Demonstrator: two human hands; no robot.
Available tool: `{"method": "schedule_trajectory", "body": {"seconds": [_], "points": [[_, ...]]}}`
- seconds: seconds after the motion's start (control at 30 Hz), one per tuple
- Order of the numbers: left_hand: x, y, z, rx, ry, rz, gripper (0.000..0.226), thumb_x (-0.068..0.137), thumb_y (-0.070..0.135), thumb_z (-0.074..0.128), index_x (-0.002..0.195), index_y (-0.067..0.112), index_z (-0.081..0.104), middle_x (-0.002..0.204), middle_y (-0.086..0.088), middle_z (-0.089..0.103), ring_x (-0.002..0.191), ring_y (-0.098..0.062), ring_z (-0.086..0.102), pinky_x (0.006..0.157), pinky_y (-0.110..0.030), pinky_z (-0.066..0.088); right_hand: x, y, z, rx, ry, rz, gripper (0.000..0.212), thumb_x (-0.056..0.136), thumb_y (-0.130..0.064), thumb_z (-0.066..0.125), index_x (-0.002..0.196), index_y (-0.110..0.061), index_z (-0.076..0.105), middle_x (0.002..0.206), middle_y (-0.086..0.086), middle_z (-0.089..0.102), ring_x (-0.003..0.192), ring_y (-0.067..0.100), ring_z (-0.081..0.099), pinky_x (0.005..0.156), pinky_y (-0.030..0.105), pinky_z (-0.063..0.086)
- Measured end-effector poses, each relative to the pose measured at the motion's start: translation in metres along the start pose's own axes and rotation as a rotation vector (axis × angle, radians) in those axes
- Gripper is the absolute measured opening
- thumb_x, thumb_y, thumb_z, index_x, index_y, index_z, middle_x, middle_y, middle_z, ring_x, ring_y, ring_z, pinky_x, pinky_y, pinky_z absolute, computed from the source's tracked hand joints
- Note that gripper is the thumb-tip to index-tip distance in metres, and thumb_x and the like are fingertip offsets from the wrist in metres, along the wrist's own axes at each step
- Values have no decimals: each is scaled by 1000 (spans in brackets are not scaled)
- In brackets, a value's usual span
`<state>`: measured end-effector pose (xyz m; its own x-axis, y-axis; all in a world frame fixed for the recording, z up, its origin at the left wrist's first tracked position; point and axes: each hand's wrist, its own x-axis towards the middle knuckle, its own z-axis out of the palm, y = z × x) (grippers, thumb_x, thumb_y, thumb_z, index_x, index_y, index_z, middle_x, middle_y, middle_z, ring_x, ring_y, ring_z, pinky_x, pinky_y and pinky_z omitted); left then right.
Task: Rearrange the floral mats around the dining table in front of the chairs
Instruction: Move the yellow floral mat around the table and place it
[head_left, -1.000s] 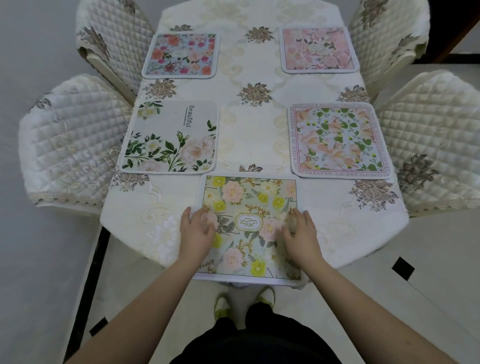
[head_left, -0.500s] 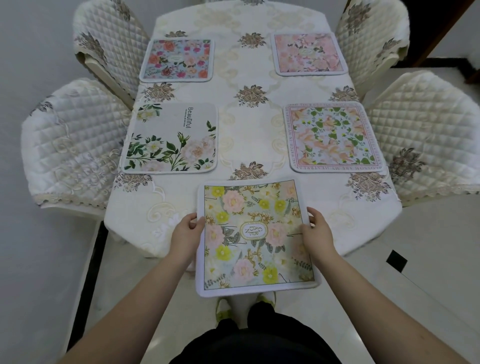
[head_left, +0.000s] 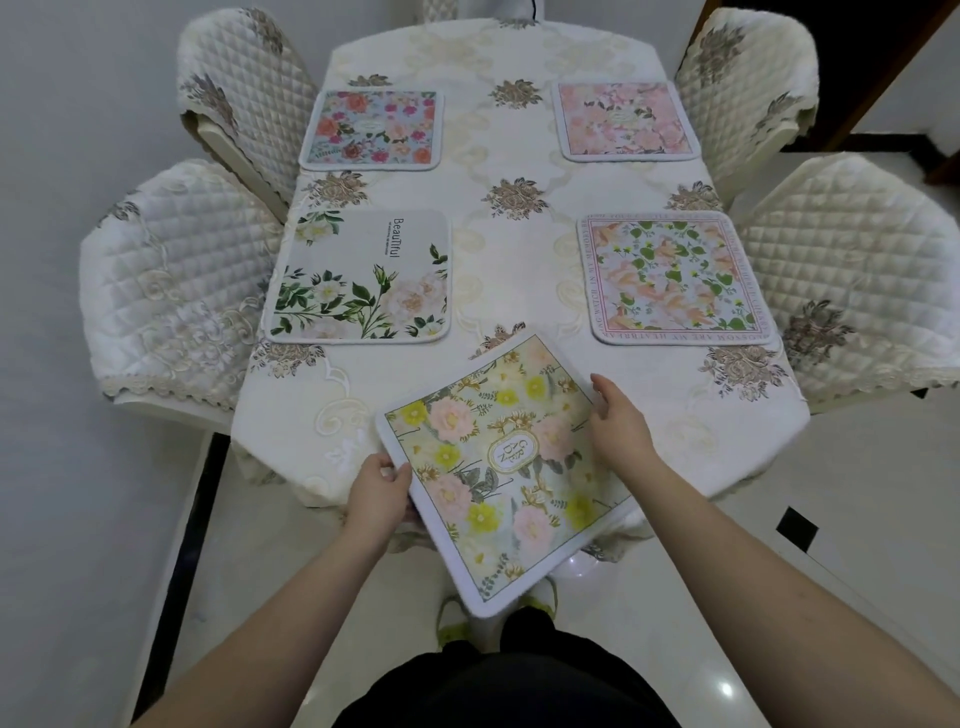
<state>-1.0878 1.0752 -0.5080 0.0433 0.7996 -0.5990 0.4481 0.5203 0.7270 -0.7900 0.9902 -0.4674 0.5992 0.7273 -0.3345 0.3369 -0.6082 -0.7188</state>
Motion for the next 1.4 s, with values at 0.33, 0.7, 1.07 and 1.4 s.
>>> {"method": "schedule_trajectory", "body": {"seconds": [0.33,0.7,1.07,1.4], "points": [[-7,15,-9,842,70,312,49,98,40,41,57,13,47,58,-5,52,63,-27,54,53,-32,33,-65,24,27,-173,-21,-155,45,98,-13,50,142,-12,47,144,7,52,132,24,46,111,36,34],[36,60,33,1052,-157,913,40,89,23,59,127,10,59,132,-13,54,120,-34,52,95,-45,45,-118,51,35,-32,137,95,16,96,-27,55,108,-20,63,99,0,61,78,12,60,73,34,54],[63,67,42,890,-185,758,57,92,22,58,145,10,39,146,-16,45,134,-33,40,109,-44,34,-131,62,55,-58,104,265,33,94,-30,60,121,-12,50,111,8,58,93,24,59,77,36,50],[52,84,21,659,-189,614,55,93,29,64,142,15,44,111,-11,62,89,-22,62,70,-25,45,-132,55,39,272,254,285,32,89,-18,66,117,-31,58,97,-10,62,77,5,61,54,13,42]]}}
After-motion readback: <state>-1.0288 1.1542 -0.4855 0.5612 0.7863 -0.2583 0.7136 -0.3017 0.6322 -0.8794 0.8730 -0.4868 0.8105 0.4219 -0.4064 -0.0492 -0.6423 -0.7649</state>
